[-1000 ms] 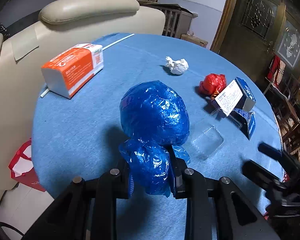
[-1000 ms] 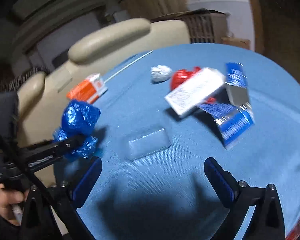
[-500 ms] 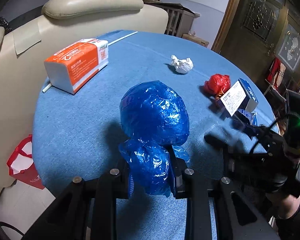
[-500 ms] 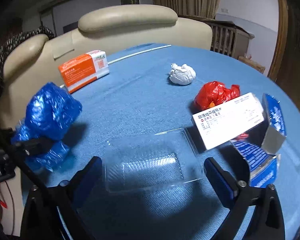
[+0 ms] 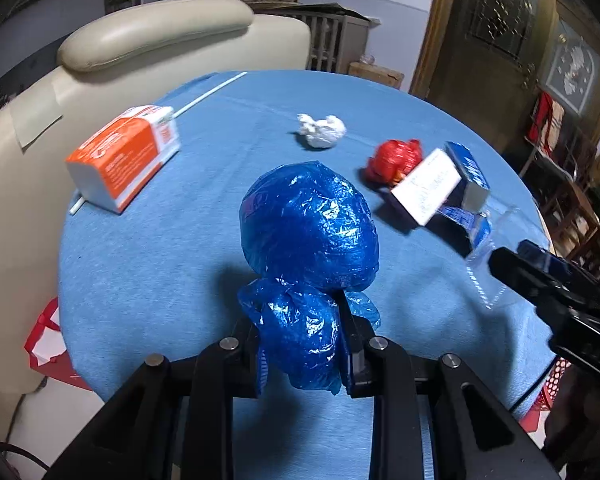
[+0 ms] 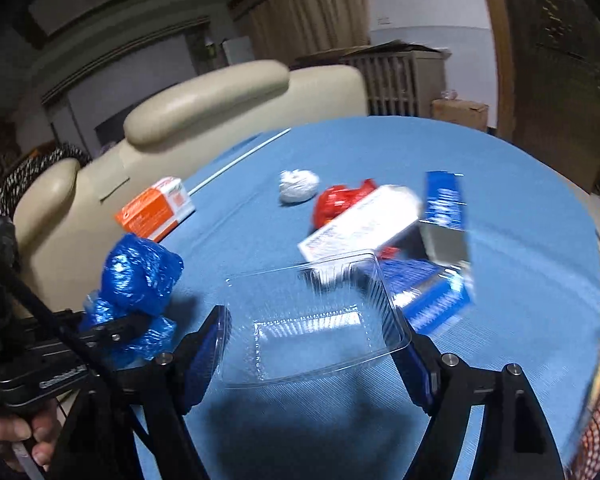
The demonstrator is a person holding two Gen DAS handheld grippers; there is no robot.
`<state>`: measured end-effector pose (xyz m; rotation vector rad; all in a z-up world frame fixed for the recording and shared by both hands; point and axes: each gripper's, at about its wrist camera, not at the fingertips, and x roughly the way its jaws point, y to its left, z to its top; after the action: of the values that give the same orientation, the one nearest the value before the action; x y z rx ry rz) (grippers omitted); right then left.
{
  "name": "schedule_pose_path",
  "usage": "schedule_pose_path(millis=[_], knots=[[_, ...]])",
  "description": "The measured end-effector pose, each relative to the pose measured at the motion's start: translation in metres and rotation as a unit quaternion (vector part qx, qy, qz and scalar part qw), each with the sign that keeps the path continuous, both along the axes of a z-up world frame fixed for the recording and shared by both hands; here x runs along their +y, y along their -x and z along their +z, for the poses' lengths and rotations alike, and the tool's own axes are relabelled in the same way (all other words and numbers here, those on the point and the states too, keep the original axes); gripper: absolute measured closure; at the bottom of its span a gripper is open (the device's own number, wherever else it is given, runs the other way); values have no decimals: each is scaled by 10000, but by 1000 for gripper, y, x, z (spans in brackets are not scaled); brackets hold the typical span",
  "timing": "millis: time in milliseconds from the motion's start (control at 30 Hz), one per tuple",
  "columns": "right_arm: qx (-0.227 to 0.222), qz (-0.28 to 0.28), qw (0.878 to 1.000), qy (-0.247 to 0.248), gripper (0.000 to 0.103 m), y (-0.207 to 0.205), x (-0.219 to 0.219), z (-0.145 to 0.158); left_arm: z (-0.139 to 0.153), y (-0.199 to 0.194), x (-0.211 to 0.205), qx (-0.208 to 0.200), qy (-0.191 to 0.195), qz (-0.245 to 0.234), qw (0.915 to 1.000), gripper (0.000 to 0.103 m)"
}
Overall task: Collect trash
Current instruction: 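Carry both items to red basket and open right tool to drop tray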
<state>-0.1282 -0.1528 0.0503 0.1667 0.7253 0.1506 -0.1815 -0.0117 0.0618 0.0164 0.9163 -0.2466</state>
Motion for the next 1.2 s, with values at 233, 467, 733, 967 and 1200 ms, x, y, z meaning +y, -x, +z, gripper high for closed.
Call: schedule_pose_path(millis=[233,467,733,967,1200], knots=[[-199,-582,9979,-208,23,46,-44,15,11,14,-48,-113,-224,-444,9987,74],[-283,-1223,9918,-242,23,92,-94,20,23,32,-97,-252,-379,-893,9950,74],[-280,-1972,9798,-174,23,143,-147,22,31,51,-152,-364,-463,-1437,9879,74],[-176,-2562,9663,-167,23,179,-193,14,30,67,-198,-390,-500,-1898,9798,74],[38,-3034,9527,-182,22,209,-231,-4,29,82,-237,-384,-496,-2360,9697,74]])
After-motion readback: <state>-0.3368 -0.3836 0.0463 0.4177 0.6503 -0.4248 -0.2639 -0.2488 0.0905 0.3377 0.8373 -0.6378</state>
